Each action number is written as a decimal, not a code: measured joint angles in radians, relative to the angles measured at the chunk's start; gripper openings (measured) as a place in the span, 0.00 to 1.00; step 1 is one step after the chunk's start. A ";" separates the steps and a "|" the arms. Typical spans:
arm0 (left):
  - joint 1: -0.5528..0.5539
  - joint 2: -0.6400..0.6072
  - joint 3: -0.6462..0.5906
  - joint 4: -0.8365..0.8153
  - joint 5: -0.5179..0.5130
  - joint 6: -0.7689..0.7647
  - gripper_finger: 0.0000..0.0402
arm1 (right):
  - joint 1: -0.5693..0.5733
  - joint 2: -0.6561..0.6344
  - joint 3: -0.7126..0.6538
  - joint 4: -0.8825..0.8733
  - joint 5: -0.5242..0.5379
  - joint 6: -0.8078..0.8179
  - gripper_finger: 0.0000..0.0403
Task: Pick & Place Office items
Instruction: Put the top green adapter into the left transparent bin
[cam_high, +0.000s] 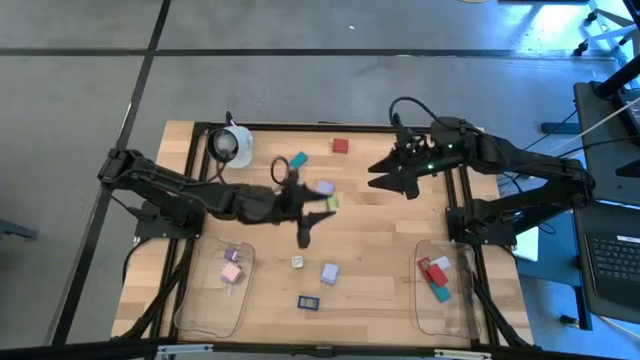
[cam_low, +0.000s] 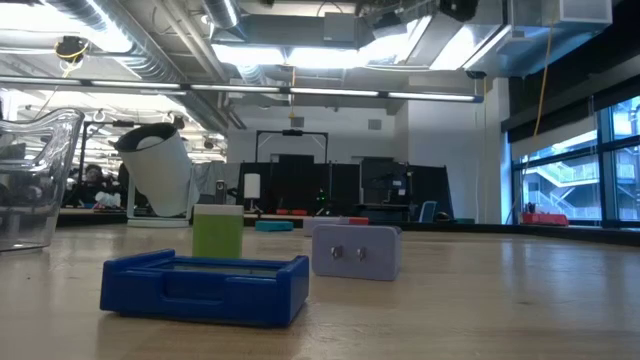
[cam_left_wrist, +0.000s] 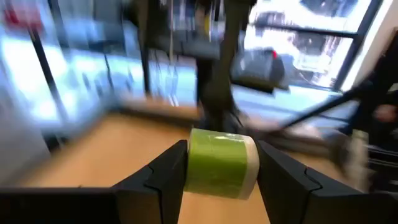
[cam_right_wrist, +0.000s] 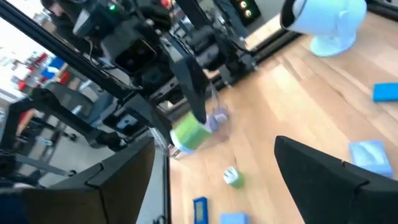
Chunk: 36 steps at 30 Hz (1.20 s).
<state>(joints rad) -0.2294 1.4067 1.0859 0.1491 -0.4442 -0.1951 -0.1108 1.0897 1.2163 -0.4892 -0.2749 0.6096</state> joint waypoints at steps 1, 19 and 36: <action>-0.012 -0.001 0.000 -0.049 0.000 -0.097 0.41 | 0.006 0.000 0.000 -0.012 0.009 -0.008 0.83; -0.331 -0.147 0.000 -0.949 0.319 -1.148 0.42 | 0.027 0.127 -0.001 -0.098 0.137 -0.123 0.83; -0.489 0.018 -0.034 -1.248 0.333 -1.486 0.42 | 0.027 0.196 -0.001 -0.095 0.132 -0.143 0.83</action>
<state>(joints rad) -0.7181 1.4244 1.0518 -1.0994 -0.1116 -1.6810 -0.0837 1.2858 1.2152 -0.5838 -0.1425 0.4664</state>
